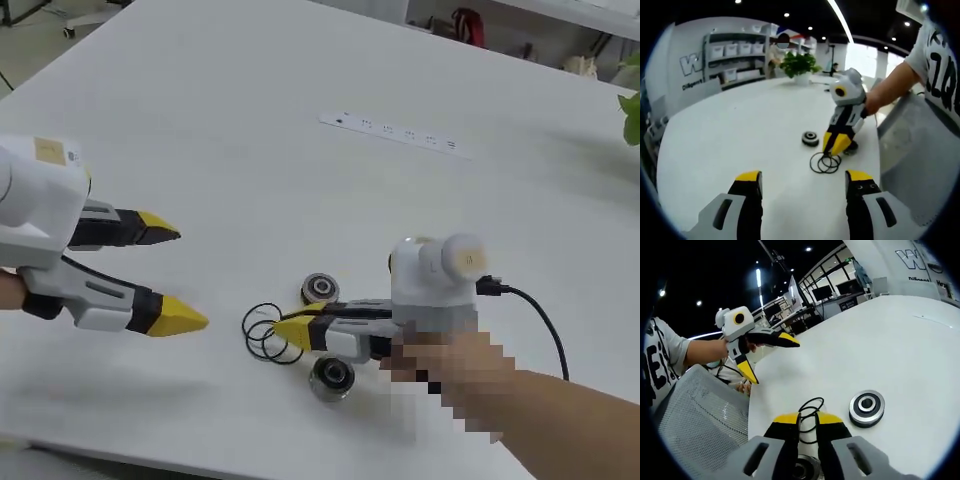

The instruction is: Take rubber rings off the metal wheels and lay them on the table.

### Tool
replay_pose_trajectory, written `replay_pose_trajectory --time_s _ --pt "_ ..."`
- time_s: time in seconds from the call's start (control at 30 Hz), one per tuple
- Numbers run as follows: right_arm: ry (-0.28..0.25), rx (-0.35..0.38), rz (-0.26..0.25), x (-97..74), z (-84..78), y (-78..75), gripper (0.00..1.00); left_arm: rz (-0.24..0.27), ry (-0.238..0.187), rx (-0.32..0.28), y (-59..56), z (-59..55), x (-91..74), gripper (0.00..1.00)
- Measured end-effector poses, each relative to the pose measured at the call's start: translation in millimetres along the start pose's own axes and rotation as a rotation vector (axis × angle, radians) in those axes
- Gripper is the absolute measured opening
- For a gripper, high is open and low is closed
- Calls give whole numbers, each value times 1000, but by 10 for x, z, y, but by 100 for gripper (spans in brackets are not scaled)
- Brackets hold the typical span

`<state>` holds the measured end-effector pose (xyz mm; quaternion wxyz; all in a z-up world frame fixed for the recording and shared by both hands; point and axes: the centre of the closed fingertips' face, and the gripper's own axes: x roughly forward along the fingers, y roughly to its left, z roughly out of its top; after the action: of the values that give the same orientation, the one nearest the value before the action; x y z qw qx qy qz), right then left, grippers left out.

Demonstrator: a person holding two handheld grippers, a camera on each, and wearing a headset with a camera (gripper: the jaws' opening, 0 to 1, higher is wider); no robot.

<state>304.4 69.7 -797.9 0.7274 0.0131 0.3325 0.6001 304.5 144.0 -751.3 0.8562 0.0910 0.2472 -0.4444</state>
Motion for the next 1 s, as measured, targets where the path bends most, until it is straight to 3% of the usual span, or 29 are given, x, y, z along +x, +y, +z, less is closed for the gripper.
replay_pose_trajectory --time_s 0.63,1.0 --pt "14 -138 -42 -115 50 -3 38 -7 6 12 -7 45 15 69" --pt "-4 -169 -51 -207 115 0 49 -6 2 13 -5 79 13 69"
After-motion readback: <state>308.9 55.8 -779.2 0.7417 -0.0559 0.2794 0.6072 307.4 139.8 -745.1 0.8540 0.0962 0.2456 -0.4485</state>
